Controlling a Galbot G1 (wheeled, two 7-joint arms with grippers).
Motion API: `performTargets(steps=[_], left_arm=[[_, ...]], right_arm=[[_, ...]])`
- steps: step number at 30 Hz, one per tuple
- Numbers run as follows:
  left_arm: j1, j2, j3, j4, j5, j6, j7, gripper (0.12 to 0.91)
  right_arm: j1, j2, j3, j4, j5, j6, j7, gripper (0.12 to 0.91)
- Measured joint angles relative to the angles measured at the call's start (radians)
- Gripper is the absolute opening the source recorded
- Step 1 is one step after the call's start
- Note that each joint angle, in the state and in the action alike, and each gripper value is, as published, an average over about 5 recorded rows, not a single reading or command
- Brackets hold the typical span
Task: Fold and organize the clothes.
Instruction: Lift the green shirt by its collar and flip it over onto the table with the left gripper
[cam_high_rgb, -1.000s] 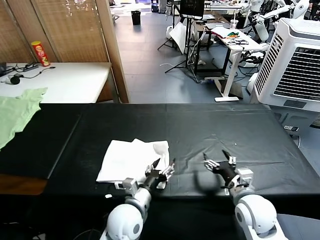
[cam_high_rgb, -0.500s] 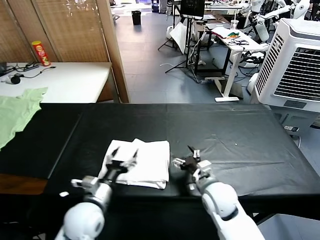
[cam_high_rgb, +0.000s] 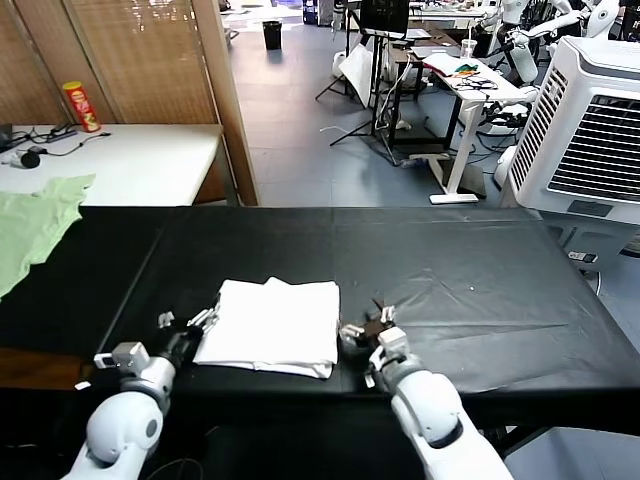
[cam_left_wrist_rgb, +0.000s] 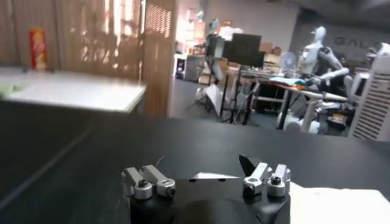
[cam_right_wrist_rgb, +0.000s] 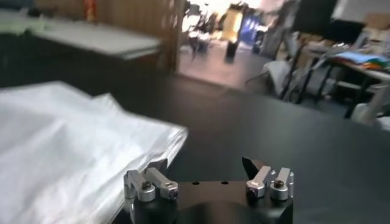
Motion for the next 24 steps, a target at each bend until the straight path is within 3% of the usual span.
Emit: performTargets(steps=[5, 12, 15, 24], left_arm=[[-0.009, -0.006, -0.003, 0.038, -0.112, 0.027, 0.004, 0.798], [-0.023, -0.006, -0.006, 0.07, -0.219, 0.064, 0.007, 0.786], [-0.028, -0.003, -0.008, 0.078, -0.27, 0.077, 0.005, 0.687], [-0.033, 0.002, -0.007, 0.075, -0.328, 0.097, 0.001, 0.202]], right_arm=[[-0.031, -0.013, 0.053, 0.078, 0.111, 0.019, 0.019, 0.798], [-0.062, -0.014, 0.096, 0.145, 0.145, 0.023, 0.019, 0.798], [-0.07, -0.013, 0.109, 0.157, 0.147, 0.024, 0.019, 0.798], [-0.093, -0.011, 0.147, 0.182, 0.148, 0.027, 0.02, 0.798]])
